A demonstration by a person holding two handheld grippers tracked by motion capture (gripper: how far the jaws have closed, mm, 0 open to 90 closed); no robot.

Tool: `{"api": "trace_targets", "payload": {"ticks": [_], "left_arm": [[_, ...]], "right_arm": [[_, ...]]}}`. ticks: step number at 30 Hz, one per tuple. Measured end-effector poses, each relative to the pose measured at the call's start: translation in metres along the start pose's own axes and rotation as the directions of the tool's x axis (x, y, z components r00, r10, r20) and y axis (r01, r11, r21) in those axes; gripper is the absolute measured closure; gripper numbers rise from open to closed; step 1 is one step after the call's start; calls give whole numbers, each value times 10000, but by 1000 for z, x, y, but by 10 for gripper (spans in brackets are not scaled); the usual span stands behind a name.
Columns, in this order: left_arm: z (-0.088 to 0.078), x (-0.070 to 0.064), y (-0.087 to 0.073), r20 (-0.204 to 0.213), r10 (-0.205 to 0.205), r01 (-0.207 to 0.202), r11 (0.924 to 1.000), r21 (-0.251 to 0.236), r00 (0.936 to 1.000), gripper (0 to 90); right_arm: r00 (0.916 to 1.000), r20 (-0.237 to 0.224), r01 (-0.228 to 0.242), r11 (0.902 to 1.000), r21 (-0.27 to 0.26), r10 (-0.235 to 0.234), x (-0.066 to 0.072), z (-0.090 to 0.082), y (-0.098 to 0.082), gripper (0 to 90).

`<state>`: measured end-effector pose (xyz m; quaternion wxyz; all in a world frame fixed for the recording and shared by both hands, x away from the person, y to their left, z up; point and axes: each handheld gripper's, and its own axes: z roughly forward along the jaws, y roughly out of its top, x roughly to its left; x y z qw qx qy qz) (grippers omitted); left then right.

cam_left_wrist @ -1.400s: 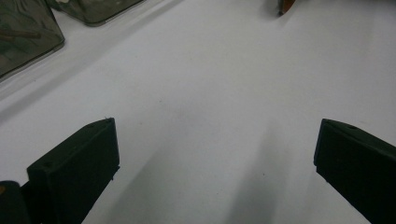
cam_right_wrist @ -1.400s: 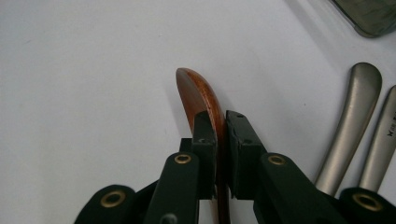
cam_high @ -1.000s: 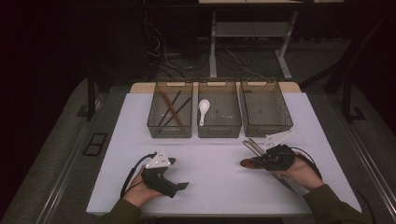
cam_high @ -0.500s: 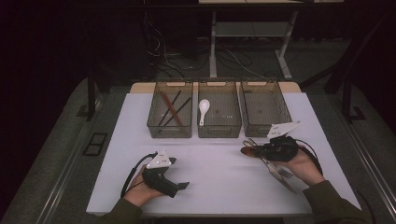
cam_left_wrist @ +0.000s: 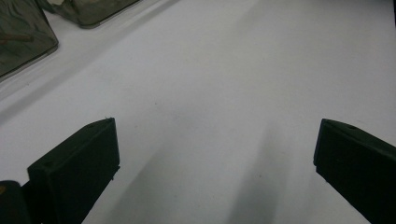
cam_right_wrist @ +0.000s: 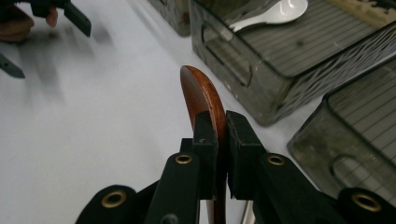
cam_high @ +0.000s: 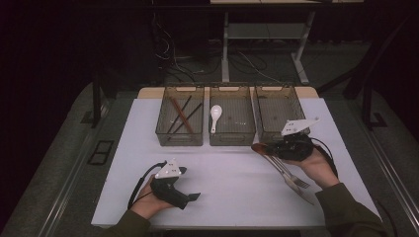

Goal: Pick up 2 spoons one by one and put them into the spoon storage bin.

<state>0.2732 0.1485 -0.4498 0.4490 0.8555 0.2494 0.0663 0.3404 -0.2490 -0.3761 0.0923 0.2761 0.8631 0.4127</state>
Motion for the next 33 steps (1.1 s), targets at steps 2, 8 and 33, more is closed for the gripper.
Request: {"api": "trace_targets", "payload": {"ticks": [2,8,33], "left_arm": [[0,-1,0,-20,-14,14,10000,-13,10000,0],[-1,0,0,-31,23,-23,10000,-39,10000,0],[1,-3,1,149,-41,43,9999,-132,9999,0]], "right_arm": [[10000,21,-53,9999,-104,53,-1,1,5,827],[9996,279,-46,10000,-88,49,-3,9,20,828],[9912,1124,-742,9964,397,694,-34,73,105,827]]}}
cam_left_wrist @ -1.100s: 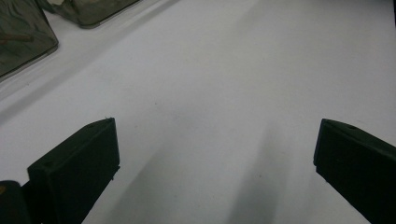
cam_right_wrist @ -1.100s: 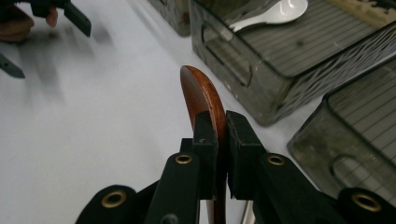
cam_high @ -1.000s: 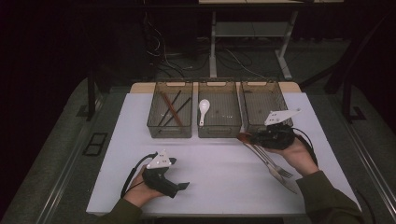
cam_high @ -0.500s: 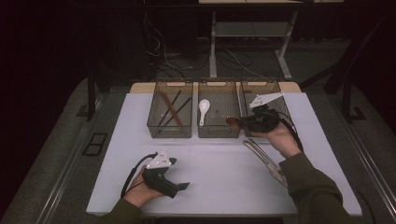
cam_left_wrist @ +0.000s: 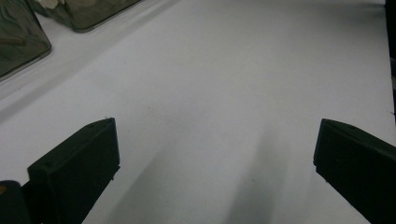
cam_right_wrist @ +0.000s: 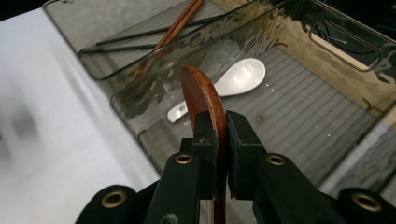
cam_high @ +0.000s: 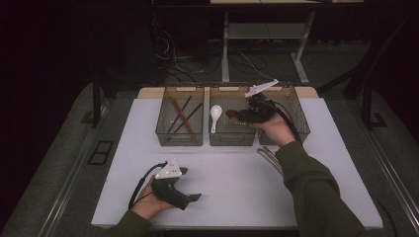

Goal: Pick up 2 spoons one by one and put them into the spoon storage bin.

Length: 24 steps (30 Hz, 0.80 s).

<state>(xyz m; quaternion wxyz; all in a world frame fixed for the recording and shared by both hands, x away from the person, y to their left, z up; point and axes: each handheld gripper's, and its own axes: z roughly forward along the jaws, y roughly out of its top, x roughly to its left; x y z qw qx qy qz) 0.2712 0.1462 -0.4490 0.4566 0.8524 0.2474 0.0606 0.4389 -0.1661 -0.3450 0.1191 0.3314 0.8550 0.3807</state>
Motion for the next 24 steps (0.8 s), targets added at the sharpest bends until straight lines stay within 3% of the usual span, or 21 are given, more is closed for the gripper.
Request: {"api": "trace_targets", "payload": {"ticks": [15,24], "left_arm": [[0,0,0,100,88,-87,10000,-6,9999,0],[-1,0,0,159,162,-161,9999,-57,9997,0]], "right_arm": [[9980,591,-256,9987,446,229,2,49,30,827],[9965,749,-435,9966,696,383,5,77,36,827]]}}
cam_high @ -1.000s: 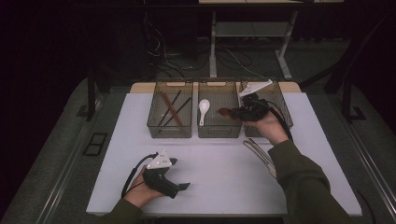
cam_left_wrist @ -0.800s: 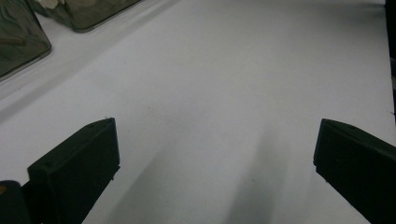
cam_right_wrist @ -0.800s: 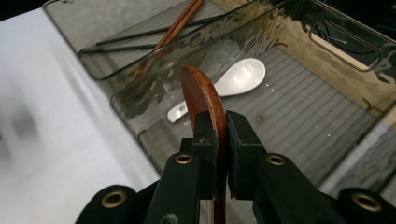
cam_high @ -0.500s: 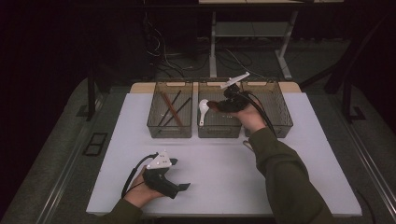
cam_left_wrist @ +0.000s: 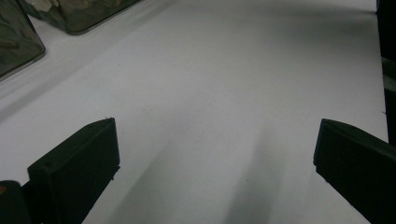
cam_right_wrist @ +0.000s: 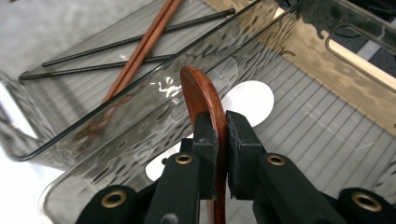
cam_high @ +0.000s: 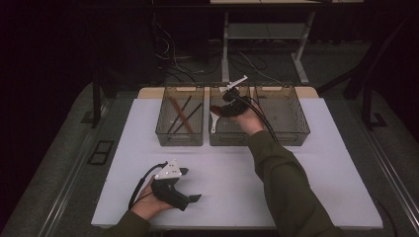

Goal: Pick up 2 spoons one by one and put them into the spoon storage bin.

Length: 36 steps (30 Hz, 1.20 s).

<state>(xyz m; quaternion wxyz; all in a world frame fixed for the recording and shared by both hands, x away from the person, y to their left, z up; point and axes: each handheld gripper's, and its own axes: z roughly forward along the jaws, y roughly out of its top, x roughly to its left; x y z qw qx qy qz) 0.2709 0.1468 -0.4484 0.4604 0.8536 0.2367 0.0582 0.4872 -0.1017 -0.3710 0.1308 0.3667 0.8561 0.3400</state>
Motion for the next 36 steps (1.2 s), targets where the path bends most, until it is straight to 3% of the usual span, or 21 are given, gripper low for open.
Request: {"api": "trace_targets", "payload": {"ticks": [4,5,9,14,17,26,36], "left_arm": [[0,0,0,33,-47,47,10000,15,10000,0],[0,0,0,37,-53,53,10000,15,10000,0],[0,0,0,37,-14,14,10000,40,10000,0],[1,0,0,30,39,-39,10000,91,10000,0],[1,-1,0,42,-103,102,9999,18,9999,0],[0,0,0,17,31,-31,9999,123,10000,0],[1,-1,0,6,-129,129,9999,25,9999,0]], "right_arm": [[9998,82,-188,9998,-14,189,1,5,0,814],[9997,52,-255,9997,-32,255,0,5,0,753],[9993,223,-284,9996,-89,286,0,4,-1,650],[9991,283,-312,9992,-235,319,-2,-2,-4,574],[9992,205,-344,9989,-333,351,-2,-7,-4,539],[9982,-378,-489,9961,-739,462,-5,-29,-8,479],[9973,-730,-145,9960,-884,81,-4,-59,-26,444]]}}
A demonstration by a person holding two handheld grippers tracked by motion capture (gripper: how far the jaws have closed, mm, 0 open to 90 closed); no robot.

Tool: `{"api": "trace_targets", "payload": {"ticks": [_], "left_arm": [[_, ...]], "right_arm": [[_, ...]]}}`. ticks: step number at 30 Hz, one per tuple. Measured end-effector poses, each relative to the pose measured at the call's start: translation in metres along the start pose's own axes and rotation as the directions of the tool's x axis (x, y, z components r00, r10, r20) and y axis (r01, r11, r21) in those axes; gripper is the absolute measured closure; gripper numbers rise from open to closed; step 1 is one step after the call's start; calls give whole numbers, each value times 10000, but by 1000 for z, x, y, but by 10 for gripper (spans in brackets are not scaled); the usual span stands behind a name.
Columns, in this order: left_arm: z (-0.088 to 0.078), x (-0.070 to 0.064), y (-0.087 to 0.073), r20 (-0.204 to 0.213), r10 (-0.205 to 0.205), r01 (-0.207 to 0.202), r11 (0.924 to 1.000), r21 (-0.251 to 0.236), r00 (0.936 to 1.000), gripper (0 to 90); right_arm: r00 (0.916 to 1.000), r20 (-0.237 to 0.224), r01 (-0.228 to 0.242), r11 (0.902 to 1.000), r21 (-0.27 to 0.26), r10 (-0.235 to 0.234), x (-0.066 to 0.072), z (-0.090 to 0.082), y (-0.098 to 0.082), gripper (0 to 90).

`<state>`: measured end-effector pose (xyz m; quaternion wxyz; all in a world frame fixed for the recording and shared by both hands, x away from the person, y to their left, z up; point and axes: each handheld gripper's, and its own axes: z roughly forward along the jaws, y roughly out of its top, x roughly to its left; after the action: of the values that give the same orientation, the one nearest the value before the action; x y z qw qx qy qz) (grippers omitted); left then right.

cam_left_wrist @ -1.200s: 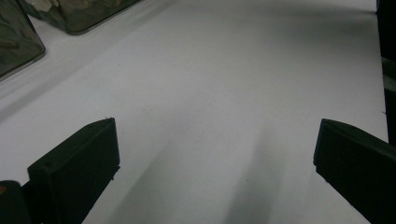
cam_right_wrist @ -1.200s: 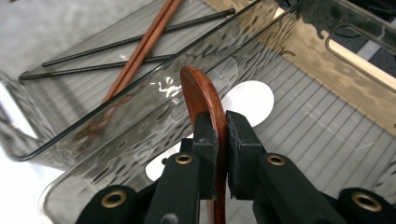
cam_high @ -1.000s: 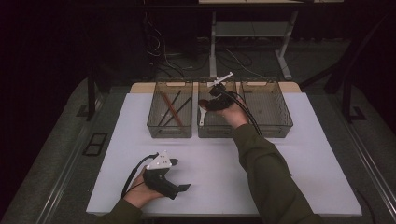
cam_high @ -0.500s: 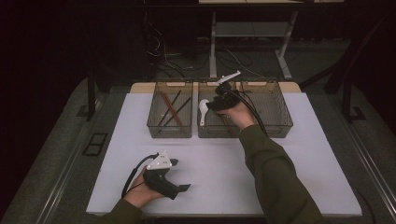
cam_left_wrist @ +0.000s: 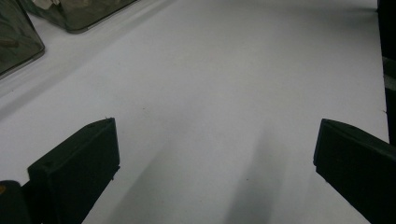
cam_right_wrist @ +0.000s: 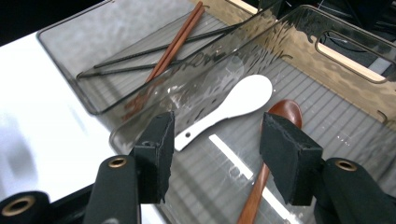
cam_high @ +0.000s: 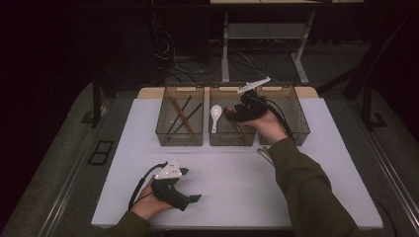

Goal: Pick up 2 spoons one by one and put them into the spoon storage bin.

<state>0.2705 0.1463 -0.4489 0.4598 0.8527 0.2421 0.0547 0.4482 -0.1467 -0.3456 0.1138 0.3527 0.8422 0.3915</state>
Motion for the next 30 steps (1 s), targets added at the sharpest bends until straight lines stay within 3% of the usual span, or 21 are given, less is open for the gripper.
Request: {"api": "trace_targets", "payload": {"ticks": [17,22,25,30], "left_arm": [[0,1,0,-24,-9,10,10000,71,10000,0],[0,0,0,-20,-26,26,10000,49,10000,0],[0,0,0,-26,-52,52,10000,39,10000,0],[0,0,0,-38,-53,53,10000,37,10000,0]], "right_arm": [[9973,-657,284,9979,-577,-322,-1,-48,-39,405],[9965,-840,-4,9983,-580,-45,-1,-59,-53,338],[9980,-633,31,9981,-620,-70,0,-65,-61,278],[9982,-582,-163,9963,-842,115,0,-75,-78,280]]}}
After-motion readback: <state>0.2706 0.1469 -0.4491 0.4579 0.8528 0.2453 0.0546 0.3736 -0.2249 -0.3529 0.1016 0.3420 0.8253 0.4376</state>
